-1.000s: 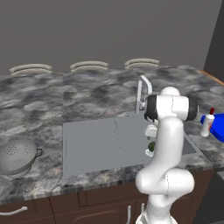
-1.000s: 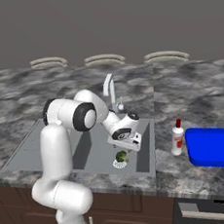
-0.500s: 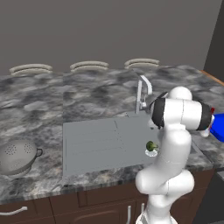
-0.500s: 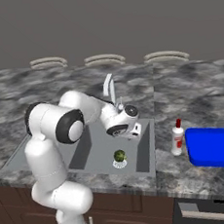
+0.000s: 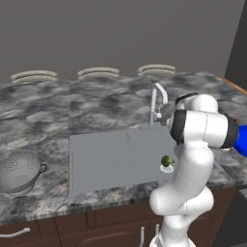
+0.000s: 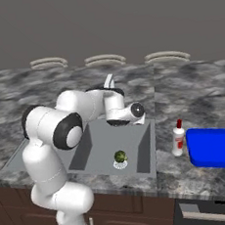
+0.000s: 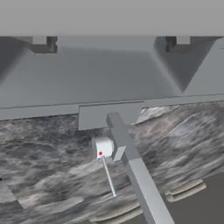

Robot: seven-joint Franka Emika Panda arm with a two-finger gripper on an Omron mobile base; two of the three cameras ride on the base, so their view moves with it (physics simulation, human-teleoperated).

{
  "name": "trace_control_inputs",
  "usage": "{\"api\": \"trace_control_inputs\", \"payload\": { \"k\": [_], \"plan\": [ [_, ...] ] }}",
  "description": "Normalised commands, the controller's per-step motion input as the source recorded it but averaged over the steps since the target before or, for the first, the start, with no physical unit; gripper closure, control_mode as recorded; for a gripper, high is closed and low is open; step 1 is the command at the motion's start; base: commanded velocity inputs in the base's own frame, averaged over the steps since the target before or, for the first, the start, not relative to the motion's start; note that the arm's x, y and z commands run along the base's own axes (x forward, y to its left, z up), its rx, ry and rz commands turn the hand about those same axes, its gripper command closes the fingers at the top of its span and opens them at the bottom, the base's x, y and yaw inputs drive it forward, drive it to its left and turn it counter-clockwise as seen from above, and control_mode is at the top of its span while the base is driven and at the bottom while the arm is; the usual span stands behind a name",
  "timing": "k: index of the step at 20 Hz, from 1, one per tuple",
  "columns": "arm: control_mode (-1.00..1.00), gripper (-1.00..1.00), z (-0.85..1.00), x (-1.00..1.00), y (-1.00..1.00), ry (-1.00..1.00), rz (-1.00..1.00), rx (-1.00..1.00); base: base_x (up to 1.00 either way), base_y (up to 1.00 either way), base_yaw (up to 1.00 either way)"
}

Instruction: Pick up all produce items and place them in the sink. Turn on the sink faucet to wash them. Then turn the sink off and put them in the tray.

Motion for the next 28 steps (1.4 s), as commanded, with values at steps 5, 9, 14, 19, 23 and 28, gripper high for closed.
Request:
{"api": "trace_control_inputs", "payload": {
  "k": [5, 9, 14, 19, 23, 28],
  "plan": [
    [-1.00, -1.00, 0.16, 0.69, -0.23, -0.15, 0.07, 0.11, 0.00, 0.00, 0.00],
    [-1.00, -1.00, 0.17, 0.36, -0.21, -0.11, 0.13, 0.09, 0.00, 0.00, 0.00],
    [-1.00, -1.00, 0.34, 0.10, -0.02, -0.04, 0.15, 0.06, 0.00, 0.00, 0.00],
    [-1.00, -1.00, 0.08, 0.06, 0.00, -0.09, 0.21, 0.09, 0.00, 0.00, 0.00],
    [-1.00, -1.00, 0.00, 0.08, 0.07, -0.15, 0.18, 0.08, 0.00, 0.00, 0.00],
    [-1.00, -1.00, 0.00, 0.05, 0.24, -0.22, 0.13, 0.04, 0.00, 0.00, 0.00]
  ]
}}
